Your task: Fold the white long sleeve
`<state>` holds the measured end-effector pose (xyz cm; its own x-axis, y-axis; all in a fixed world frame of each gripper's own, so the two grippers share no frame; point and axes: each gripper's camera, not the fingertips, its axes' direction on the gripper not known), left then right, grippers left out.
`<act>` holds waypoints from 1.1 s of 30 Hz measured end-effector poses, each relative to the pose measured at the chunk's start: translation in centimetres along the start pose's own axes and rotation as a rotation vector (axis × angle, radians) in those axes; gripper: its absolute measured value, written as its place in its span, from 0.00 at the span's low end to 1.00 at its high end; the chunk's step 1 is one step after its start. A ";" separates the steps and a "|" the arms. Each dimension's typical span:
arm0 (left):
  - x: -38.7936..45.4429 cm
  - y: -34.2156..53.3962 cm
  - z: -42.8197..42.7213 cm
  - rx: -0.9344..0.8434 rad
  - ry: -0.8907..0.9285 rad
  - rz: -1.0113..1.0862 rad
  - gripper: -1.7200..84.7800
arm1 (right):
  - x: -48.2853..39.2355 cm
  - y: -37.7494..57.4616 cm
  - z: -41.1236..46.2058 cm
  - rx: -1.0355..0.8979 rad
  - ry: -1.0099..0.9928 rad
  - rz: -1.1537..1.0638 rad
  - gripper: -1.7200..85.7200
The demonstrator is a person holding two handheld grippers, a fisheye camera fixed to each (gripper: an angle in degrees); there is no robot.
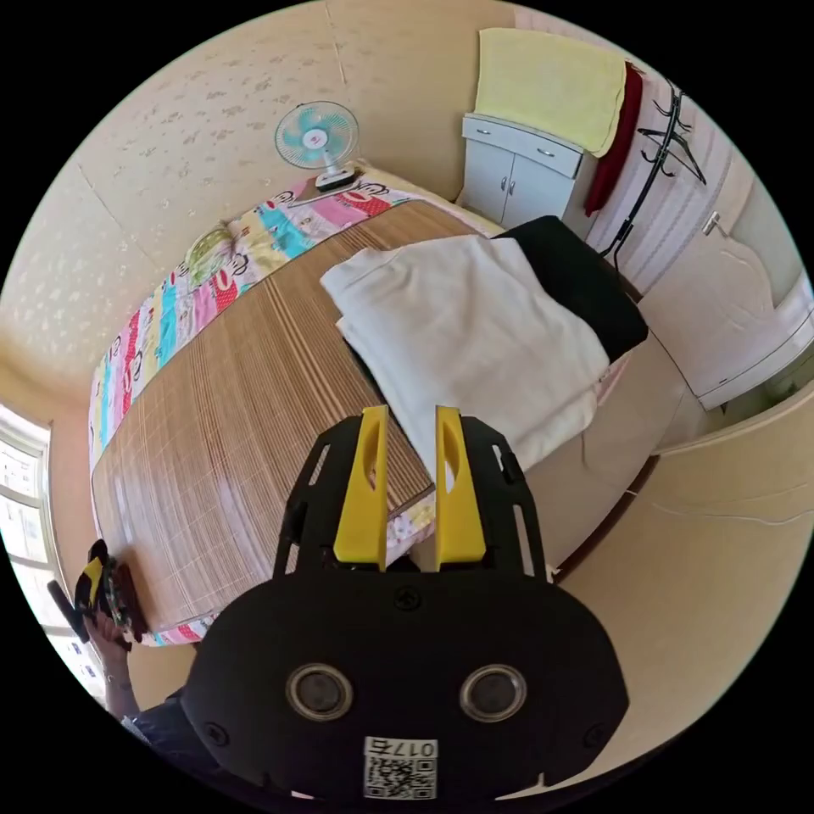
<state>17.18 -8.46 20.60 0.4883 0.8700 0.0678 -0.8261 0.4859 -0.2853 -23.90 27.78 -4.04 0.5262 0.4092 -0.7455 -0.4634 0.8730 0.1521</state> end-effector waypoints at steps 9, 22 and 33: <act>9.3 -5.4 6.4 0.053 0.123 -0.119 0.01 | 9.5 -5.3 6.2 -0.206 -0.331 0.103 0.05; 21.8 -18.1 5.8 0.079 0.182 0.105 0.04 | 14.5 -0.2 -25.1 0.458 -1.564 -0.497 0.03; 26.5 -25.8 -5.7 0.318 0.206 0.308 0.05 | 21.5 1.4 -33.9 1.314 -2.549 -0.670 0.03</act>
<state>53.03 1.58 24.34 0.2269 0.9584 -0.1733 -0.9701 0.2381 0.0465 -37.40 28.82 -41.84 0.0439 -0.9551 0.2932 -0.2717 0.2710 0.9235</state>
